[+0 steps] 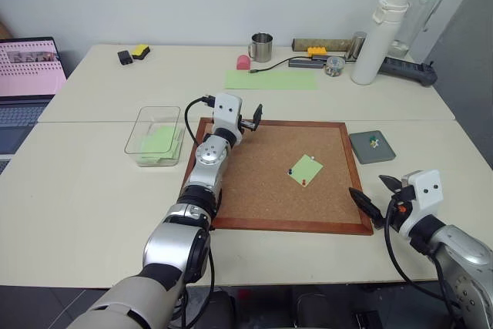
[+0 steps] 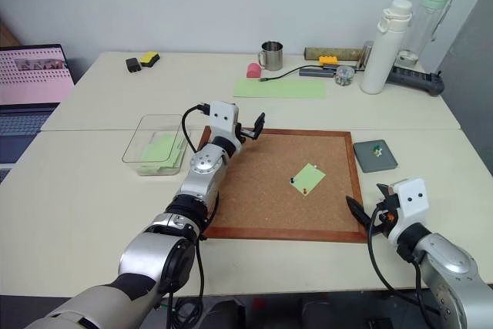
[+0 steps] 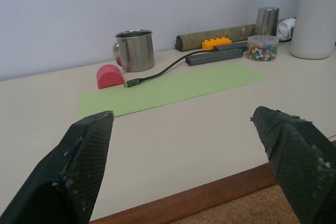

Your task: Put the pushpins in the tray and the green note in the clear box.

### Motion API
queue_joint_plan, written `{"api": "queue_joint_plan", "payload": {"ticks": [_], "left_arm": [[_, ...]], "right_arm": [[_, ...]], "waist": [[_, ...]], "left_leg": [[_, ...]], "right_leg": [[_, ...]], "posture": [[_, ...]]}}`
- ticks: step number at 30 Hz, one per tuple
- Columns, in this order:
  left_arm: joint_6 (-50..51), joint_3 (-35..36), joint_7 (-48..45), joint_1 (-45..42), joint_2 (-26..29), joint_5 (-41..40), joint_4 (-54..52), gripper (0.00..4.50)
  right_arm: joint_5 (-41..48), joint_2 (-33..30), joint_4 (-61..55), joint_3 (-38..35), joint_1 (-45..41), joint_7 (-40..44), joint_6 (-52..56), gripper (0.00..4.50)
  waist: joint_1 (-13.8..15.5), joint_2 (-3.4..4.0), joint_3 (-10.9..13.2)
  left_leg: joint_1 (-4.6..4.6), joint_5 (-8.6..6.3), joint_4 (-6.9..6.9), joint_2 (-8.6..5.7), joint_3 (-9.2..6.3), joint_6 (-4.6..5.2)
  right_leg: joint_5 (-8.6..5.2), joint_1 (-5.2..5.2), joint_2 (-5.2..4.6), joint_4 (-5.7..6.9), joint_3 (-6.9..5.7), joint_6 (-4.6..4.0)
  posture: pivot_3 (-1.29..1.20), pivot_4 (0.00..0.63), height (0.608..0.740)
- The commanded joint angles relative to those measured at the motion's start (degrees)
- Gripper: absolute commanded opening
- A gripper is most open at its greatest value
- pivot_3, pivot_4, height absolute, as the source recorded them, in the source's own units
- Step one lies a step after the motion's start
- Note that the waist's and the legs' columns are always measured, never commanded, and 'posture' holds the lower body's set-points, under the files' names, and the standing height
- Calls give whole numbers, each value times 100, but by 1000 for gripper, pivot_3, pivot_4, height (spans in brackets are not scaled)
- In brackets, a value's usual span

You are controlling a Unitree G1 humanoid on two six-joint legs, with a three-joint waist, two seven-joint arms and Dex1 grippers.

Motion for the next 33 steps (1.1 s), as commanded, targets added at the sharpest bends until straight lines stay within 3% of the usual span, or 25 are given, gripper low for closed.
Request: {"api": "queue_joint_plan", "payload": {"ticks": [1,33], "left_arm": [[-32,14,-47,-83,52,-13,-196,4500],[-18,193,-444,-59,-32,-349,-280,4500]], "right_arm": [[69,-47,-197,-168,1,16,-54,4446],[82,-56,-192,-136,-48,31,-44,4446]], "waist": [[0,0,0],[0,0,0]], "left_leg": [[0,0,0,0,0,0],[0,0,0,0,0,0]], "right_leg": [[0,0,0,0,0,0],[0,0,0,0,0,0]], "posture": [[0,150,740],[0,150,740]]}}
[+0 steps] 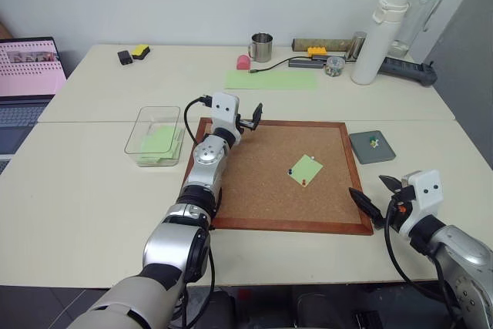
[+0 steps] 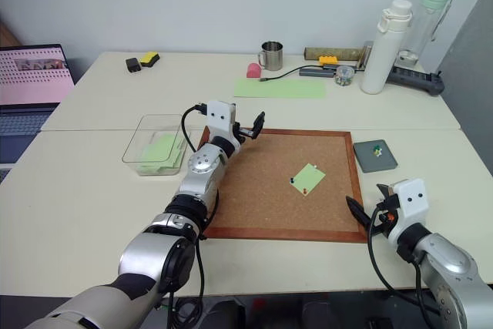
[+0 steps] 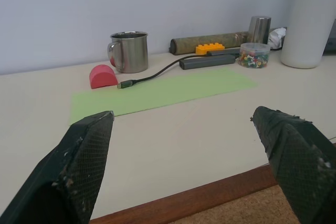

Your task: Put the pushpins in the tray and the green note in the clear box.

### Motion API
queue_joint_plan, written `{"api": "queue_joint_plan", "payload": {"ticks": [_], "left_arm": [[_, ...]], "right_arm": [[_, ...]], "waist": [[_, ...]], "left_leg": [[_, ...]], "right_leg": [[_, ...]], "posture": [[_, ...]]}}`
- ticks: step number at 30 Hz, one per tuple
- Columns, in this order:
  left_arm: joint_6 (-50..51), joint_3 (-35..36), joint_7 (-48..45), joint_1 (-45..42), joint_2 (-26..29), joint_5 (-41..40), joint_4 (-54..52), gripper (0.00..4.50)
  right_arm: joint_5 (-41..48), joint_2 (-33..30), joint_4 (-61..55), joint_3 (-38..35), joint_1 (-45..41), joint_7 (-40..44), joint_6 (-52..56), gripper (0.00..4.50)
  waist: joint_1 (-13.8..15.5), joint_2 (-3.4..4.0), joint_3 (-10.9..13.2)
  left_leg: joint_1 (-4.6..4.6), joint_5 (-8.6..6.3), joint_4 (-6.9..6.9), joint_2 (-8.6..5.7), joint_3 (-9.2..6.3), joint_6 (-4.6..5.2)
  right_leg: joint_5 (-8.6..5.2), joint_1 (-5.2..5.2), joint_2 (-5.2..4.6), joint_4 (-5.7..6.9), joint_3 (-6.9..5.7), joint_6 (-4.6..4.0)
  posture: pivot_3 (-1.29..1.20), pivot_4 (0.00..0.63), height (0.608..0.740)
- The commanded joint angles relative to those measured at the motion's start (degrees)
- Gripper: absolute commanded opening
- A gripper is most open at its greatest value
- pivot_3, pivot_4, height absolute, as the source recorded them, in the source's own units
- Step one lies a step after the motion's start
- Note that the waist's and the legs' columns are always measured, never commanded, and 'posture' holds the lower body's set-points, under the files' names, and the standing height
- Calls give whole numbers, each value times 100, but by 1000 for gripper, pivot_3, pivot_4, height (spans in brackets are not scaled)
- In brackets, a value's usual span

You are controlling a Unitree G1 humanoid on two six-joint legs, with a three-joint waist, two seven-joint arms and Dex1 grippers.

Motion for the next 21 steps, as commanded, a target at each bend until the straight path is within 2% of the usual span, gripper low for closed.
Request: {"api": "queue_joint_plan", "payload": {"ticks": [1,3,6,11,17,21], "left_arm": [[-17,44,-253,16,-53,-186,-403,4500],[217,62,-718,332,-121,-530,-981,4500],[845,-59,-1352,1000,-35,-959,-2227,4052],[2548,-460,-2442,2251,771,-1655,-4735,3057],[3646,-621,-2993,2948,1600,-2020,-6247,1758],[3665,-740,-3064,3553,1958,-1789,-6749,780]], "right_arm": [[88,-78,-176,-104,-103,68,-50,4446],[112,-148,-103,0,-276,205,-76,4446],[155,-246,84,178,-611,436,-78,4500],[101,-378,848,638,-1570,983,-187,4500],[17,-299,1744,1055,-2273,1561,-476,4500],[-180,-141,2343,1414,-2663,1810,-793,4500]], "waist": [[-1,0,0],[0,0,0],[-13,4,-2],[-89,9,-4],[-17,15,-6],[-22,15,-6]], "left_leg": [[0,0,0,0,0,0],[0,0,0,0,0,0],[1,0,-1,0,3,-1],[15,1,-5,9,-9,-2],[13,1,4,8,-14,-2],[13,1,4,10,-15,-2]], "right_leg": [[0,0,0,0,0,0],[0,0,0,0,1,0],[0,0,0,0,4,0],[-5,0,10,9,6,-9],[-6,8,3,9,-6,-10],[-6,12,1,4,-11,-11]], "posture": [[0,150,740],[0,150,740],[0,150,740],[0,150,740],[0,150,740],[0,150,740]]}}
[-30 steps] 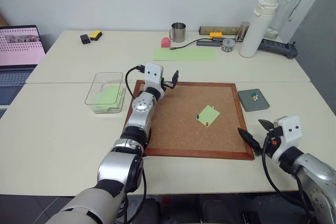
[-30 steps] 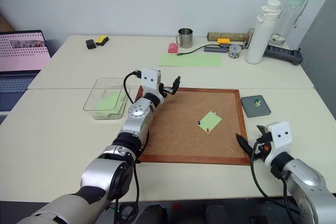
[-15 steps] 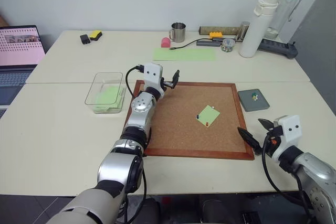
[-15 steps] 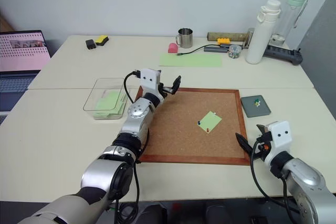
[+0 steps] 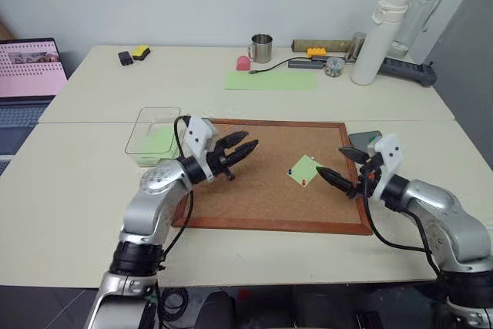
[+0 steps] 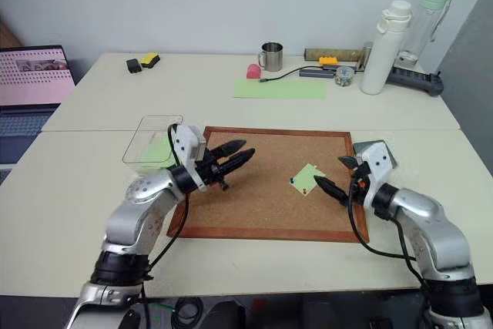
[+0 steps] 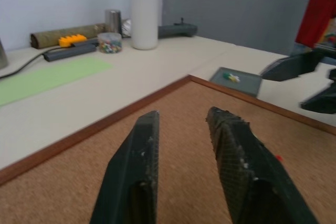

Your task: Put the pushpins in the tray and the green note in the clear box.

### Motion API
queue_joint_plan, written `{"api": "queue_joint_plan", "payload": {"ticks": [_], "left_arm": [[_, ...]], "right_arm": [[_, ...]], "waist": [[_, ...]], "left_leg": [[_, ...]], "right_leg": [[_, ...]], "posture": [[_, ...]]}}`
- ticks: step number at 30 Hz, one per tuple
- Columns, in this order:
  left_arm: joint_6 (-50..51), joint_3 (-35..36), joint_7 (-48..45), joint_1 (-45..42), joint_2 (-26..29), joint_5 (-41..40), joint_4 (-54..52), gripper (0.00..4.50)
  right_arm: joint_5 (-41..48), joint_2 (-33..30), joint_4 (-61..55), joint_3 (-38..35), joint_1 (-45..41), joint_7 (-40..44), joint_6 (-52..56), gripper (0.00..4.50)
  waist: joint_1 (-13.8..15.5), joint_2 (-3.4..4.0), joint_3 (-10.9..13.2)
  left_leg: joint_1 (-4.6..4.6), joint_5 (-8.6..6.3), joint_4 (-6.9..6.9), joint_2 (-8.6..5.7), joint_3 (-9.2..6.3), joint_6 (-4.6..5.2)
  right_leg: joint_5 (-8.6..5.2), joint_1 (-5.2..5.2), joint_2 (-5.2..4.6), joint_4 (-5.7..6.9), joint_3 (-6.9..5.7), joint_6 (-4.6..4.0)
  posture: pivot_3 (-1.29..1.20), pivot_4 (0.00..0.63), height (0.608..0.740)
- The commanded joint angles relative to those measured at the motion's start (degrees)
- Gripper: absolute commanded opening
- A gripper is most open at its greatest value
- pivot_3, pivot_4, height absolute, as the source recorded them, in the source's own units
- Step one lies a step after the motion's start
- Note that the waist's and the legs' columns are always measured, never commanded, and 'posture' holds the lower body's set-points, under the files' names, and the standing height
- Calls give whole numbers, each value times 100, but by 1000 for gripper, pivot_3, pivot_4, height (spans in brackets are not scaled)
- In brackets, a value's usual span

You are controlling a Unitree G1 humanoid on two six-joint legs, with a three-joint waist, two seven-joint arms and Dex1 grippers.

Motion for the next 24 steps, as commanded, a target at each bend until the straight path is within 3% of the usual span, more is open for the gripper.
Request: {"api": "queue_joint_plan", "payload": {"ticks": [1,5,17,24], "left_arm": [[-97,-100,20,477,190,183,-549,556],[-230,-180,257,938,79,354,-610,46],[-644,-607,404,1267,113,1176,30,46],[-682,-678,425,1184,43,1271,118,0]], "right_arm": [[-198,184,478,276,-404,223,-415,4500],[-543,360,1169,571,-696,378,-895,4500],[-649,1068,2489,465,-1331,261,-1126,4500],[-830,1030,2744,411,-1396,202,-1292,3185]], "waist": [[-15,0,0],[-26,2,1],[-12,3,1],[-10,12,-4]], "left_leg": [[1,0,-1,0,1,0],[3,0,-1,2,2,0],[3,0,-4,3,5,0],[5,0,-3,2,5,0]], "right_leg": [[0,0,0,0,2,0],[0,-1,1,2,1,0],[0,-2,-1,1,2,-2],[1,-1,-1,6,1,-2]], "posture": [[0,150,740],[0,150,740],[0,150,740],[0,150,740]]}}
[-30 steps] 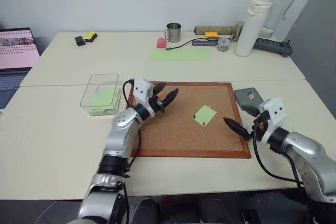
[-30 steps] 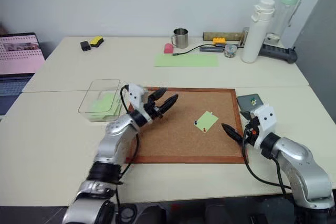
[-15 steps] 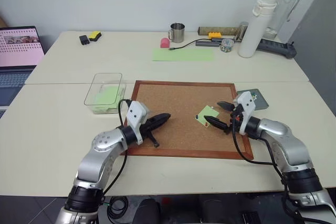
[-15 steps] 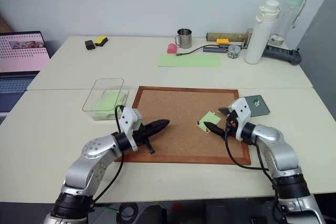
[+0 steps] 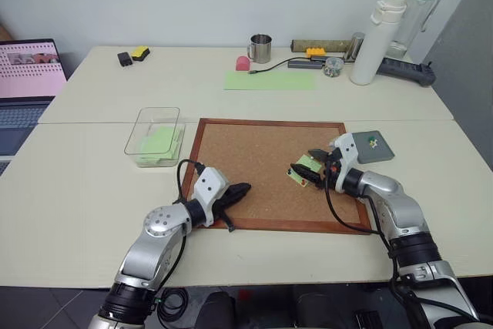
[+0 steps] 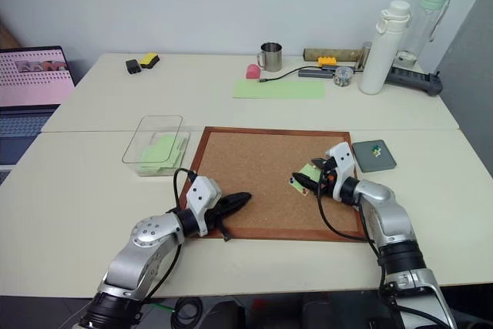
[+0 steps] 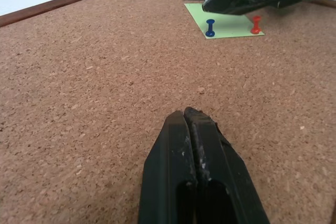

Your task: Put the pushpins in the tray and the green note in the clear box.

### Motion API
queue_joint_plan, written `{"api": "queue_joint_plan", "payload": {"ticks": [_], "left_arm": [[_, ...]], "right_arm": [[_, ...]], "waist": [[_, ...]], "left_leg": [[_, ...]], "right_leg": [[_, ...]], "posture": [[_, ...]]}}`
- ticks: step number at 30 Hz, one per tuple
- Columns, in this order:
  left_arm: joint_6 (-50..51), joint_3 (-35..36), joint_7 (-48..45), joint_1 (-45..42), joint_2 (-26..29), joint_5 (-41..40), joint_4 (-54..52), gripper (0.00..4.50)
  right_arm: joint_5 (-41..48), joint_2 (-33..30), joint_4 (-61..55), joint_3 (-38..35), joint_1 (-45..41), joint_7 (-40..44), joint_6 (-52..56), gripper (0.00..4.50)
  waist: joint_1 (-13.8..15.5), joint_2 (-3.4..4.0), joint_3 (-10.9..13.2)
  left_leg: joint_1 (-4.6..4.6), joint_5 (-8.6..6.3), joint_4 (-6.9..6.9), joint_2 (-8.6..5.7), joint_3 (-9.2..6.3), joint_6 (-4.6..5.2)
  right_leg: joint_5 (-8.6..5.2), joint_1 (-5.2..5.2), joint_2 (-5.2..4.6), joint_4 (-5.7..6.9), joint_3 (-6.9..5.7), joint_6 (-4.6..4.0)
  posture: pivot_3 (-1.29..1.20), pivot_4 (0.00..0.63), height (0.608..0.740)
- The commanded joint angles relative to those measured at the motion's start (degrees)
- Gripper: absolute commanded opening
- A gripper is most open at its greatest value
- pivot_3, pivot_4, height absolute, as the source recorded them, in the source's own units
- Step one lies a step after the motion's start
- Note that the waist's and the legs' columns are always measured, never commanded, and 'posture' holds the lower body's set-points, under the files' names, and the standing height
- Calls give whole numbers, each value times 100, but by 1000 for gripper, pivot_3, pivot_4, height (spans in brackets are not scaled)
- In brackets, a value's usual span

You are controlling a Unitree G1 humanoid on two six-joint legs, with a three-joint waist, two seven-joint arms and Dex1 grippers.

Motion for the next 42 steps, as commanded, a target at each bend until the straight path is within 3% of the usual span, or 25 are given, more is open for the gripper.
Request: {"api": "queue_joint_plan", "payload": {"ticks": [1,16,28,42], "left_arm": [[13,-76,43,5,-31,81,34,0],[-27,-71,175,-10,-104,144,168,0],[-1,17,286,6,-111,158,226,0],[99,-22,216,101,-32,146,116,0]], "right_arm": [[-87,-49,42,-167,-119,-52,-213,2996],[-318,-8,-14,-200,22,-71,-999,83],[649,-29,-1470,-655,376,-83,-14,83],[754,-300,-1393,-1525,430,-926,264,83]], "waist": [[0,2,-1],[-1,3,-1],[-15,22,0],[-17,23,-1]], "left_leg": [[0,0,0,0,0,0],[0,0,0,0,1,0],[-1,0,-2,1,-1,0],[1,0,-7,1,1,1]], "right_leg": [[0,0,0,0,0,0],[0,0,0,-1,1,0],[0,0,1,-1,1,0],[-1,0,2,-5,3,0]], "posture": [[0,150,740],[0,150,740],[0,150,740],[0,150,740]]}}
